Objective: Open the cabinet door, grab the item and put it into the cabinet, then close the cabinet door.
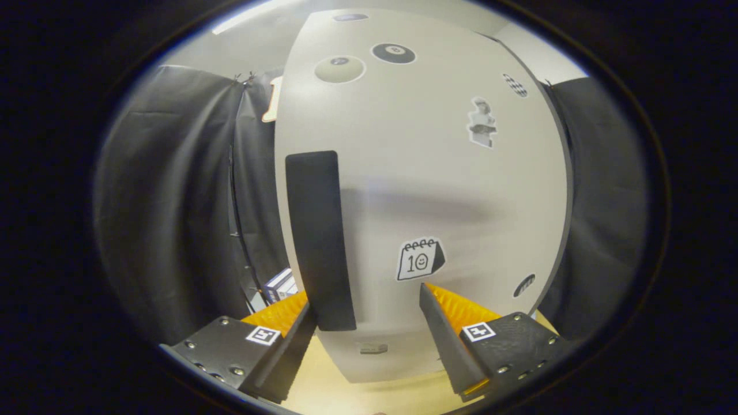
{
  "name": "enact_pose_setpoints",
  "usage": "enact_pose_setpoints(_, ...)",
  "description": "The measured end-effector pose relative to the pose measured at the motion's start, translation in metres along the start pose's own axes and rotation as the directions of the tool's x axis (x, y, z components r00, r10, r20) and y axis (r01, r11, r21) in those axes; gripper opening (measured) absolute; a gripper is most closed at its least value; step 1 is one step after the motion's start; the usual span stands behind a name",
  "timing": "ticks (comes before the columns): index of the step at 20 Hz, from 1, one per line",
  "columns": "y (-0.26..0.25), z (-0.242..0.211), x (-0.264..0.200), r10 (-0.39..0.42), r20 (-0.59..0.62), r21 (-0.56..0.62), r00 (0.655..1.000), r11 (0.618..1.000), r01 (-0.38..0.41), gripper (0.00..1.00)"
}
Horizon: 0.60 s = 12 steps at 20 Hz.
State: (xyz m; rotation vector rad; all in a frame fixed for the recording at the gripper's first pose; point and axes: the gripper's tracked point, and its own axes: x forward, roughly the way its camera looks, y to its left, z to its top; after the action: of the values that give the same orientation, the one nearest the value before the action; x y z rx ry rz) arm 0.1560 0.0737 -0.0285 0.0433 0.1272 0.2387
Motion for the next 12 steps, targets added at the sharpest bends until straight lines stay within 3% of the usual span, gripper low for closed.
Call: enact_pose_setpoints(12, 0.000, 0.003, 0.026, -0.120, 0.062, 0.027, 0.991, 0.993, 0.118, 0.99)
